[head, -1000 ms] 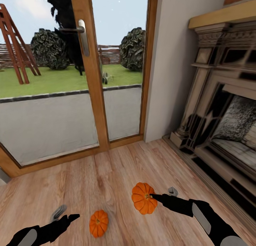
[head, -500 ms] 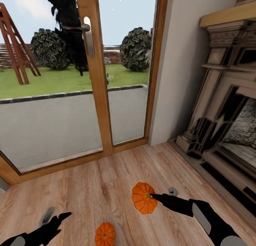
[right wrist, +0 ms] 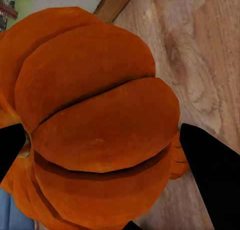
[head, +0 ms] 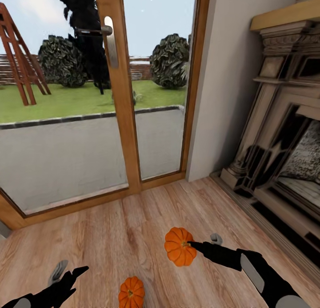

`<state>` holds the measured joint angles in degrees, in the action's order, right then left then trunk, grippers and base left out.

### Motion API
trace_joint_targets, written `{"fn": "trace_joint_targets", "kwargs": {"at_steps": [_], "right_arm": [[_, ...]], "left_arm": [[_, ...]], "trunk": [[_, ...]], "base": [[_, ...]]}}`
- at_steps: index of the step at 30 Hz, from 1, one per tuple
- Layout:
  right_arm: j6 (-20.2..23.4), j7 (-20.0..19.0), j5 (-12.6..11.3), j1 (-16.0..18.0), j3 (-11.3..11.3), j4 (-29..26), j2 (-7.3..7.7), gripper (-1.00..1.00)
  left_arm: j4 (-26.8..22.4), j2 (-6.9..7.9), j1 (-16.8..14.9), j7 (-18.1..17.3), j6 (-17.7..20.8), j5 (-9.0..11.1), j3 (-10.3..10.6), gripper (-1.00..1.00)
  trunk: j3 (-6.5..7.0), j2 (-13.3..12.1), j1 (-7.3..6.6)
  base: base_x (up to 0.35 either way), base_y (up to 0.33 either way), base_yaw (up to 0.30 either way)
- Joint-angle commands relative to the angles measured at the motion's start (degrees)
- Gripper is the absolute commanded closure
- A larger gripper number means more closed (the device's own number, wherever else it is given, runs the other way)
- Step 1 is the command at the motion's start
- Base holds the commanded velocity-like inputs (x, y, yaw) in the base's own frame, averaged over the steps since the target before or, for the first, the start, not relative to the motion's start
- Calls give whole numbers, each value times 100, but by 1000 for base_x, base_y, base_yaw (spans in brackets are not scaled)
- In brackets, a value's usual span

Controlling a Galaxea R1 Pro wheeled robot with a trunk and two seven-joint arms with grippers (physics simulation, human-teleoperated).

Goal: Place each of the two pumpkins and all three candles from the living room inside a cabinet in the living room (use any cabinet), then make sure every cabinet is closed, and position the cauldron so it is next to a table in the living room.

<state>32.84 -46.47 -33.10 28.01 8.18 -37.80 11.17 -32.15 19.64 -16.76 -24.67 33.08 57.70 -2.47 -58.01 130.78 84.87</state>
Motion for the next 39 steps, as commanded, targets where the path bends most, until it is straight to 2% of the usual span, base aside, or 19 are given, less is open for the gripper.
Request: {"fn": "trace_joint_targets", "kwargs": {"at_steps": [1, 3, 6, 13, 18, 26, 28, 32, 33, 36, 39], "right_arm": [[44, 33, -145, 3, 23, -4, 7, 100], [40, 33, -325, 3, 25, -2, 13, 100], [39, -16, -406, 3, 25, 0, 23, 100], [24, -46, -417, 3, 25, 2, 26, 100], [29, -24, -412, 3, 25, 1, 24, 100], [70, -18, -433, 3, 24, 4, -1, 100], [67, -20, -554, 3, 19, 3, 16, 100], [65, 3, -885, 3, 17, 2, 37, 100], [65, 9, -965, 3, 17, 1, 44, 100], [65, 13, -1032, 3, -46, 1, 47, 100], [71, 28, -1041, 3, -210, 1, 38, 100]], "left_arm": [[3, -3, -3, -3, 42, 20, -16, -100], [5, -5, -3, -3, 25, 12, -11, -100], [16, -13, -3, -2, 9, 6, -3, -100], [32, -12, -3, -5, 0, 1, 4, -100], [-20, -17, -3, -9, -3, 2, 25, -100], [-47, -30, -3, -3, -6, -3, 33, -100], [-58, -38, -3, -2, -10, -4, 35, -100], [-68, -82, -15, -2, -11, -171, 36, -100], [-70, -114, -19, -2, -11, -291, 36, -100], [-111, -151, -27, -3, -18, -470, 31, -100], [-144, -198, -29, -4, -45, -533, 34, -100]], "trunk": [[-23, 44, 21], [-59, 124, 65], [-113, 244, 131], [-239, 525, 285], [-239, 525, 285], [-382, 846, 461], [-418, 926, 505], [-490, 1086, 593], [-508, 1127, 614], [-562, 1246, 680], [-628, 1250, 688]], "base": [[0, 0, 0], [0, 0, 0], [0, 0, 0], [0, 0, 0], [0, 0, 0], [0, 0, 0], [0, 0, 0], [0, 0, 0], [0, 0, 0], [0, 0, 0], [0, 0, 0]]}}
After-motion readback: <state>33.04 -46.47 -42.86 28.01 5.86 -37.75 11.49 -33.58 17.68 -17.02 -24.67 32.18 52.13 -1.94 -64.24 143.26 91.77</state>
